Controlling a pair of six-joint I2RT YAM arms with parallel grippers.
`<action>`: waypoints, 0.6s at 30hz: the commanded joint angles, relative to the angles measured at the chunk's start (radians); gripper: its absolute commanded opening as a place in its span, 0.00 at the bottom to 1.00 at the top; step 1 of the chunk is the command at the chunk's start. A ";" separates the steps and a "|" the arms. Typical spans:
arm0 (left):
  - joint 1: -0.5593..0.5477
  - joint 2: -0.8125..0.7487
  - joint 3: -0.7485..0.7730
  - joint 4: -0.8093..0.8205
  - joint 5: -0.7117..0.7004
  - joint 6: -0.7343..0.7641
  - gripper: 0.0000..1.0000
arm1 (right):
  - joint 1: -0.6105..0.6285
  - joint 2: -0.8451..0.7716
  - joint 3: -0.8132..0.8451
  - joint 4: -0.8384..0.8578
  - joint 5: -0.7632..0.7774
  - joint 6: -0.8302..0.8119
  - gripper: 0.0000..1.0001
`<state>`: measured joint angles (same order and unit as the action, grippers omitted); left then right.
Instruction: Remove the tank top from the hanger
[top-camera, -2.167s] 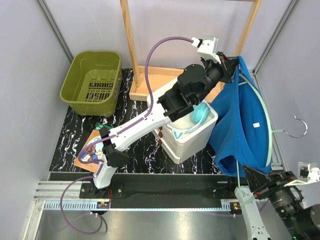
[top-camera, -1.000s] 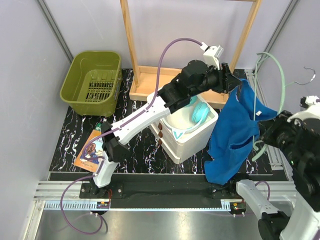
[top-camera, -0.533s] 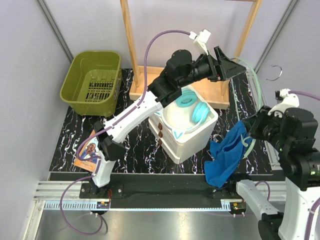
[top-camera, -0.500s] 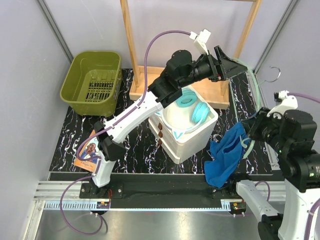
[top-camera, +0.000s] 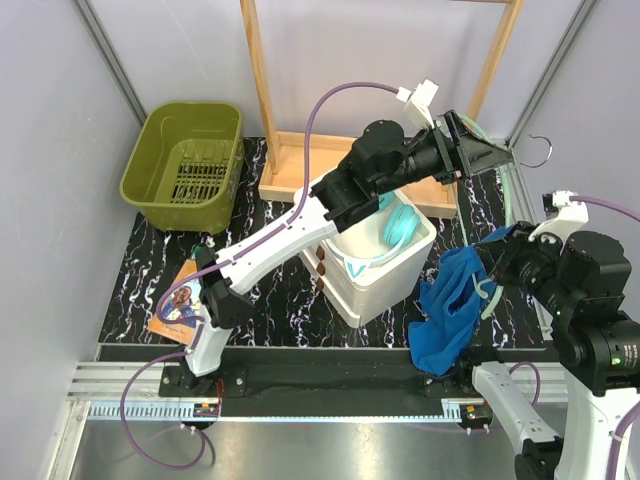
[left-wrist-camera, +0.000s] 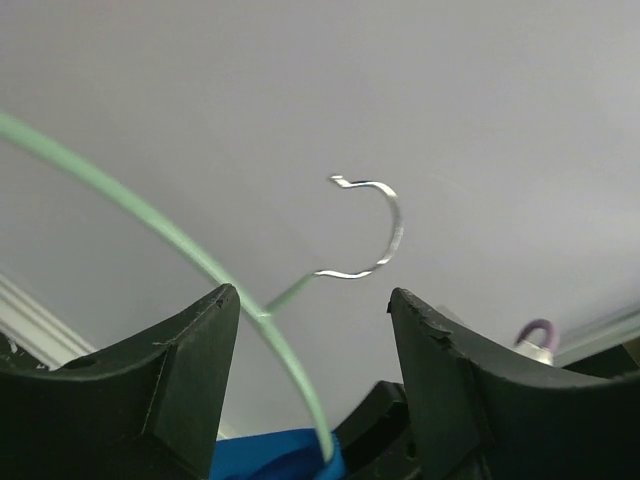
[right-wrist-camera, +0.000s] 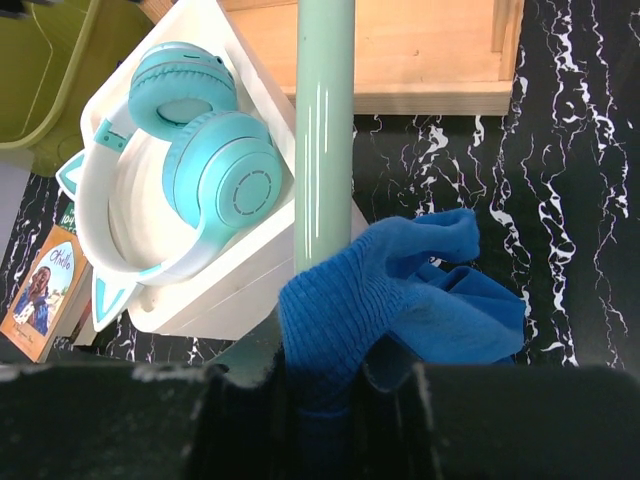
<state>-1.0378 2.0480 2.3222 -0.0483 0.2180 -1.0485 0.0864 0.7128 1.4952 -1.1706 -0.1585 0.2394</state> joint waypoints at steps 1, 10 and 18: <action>-0.021 -0.049 -0.004 -0.018 -0.086 0.002 0.65 | 0.003 -0.022 0.019 0.104 0.011 -0.025 0.00; -0.028 0.052 0.066 -0.055 -0.105 -0.071 0.65 | 0.003 -0.058 -0.019 0.103 -0.044 -0.015 0.00; -0.027 0.084 0.086 -0.035 -0.103 -0.076 0.34 | 0.003 -0.121 -0.076 0.100 -0.050 0.008 0.00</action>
<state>-1.0668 2.1242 2.3676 -0.1345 0.1265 -1.1248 0.0864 0.6216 1.4265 -1.1698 -0.1795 0.2367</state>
